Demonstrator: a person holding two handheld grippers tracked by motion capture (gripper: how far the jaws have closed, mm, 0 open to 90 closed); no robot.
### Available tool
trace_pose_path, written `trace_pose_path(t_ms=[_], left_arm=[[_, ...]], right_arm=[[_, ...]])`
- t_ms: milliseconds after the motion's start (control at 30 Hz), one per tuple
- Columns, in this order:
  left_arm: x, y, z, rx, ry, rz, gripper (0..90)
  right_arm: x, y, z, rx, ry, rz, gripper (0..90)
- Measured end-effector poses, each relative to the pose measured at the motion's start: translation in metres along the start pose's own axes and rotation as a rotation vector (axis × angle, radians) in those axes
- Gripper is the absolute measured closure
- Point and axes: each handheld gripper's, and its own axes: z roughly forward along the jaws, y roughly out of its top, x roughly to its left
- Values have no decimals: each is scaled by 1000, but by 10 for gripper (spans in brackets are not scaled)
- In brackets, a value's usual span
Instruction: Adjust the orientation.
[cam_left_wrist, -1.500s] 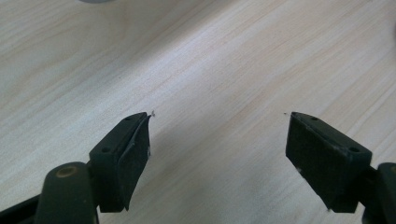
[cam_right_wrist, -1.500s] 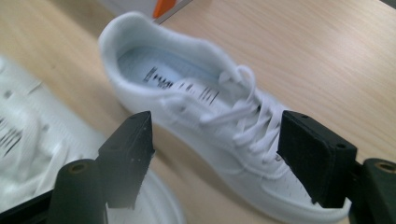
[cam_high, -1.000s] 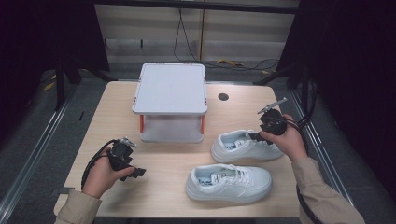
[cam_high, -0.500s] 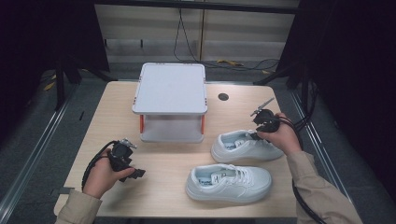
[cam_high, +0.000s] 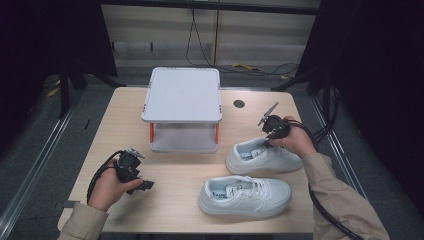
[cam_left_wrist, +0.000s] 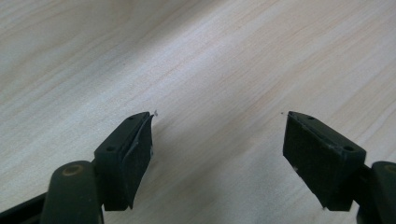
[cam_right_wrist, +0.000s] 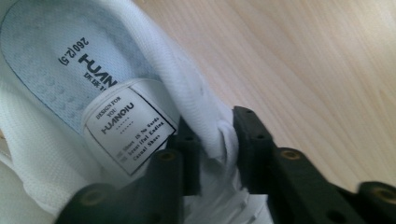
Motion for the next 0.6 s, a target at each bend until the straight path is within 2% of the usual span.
trace_pose_path(t_ms=[33,100,167,333,467,500,600], left_arm=[[1,0,-1,-2,4,2,247],[2,-1,-1,-7,2,-6,248],[2,-1,-1,-6,1,-6,248],[1,0,-3,-9,1,-4,249],[0,-1,-6,-21,-2,-9,249],[0,-1,-6,-21,-2,-9,249],[1,-1,-7,-26,-3,-13,248]], right_arm=[[0,0,-5,9,-22,-20,809],[0,0,-11,4,-34,-30,827],[-2,-1,-20,-14,-29,-23,835],[-3,5,-45,-46,-37,-42,838],[3,15,-62,-35,-49,-96,839],[3,15,-62,-35,-49,-96,839],[12,25,-74,-16,-74,-150,836]])
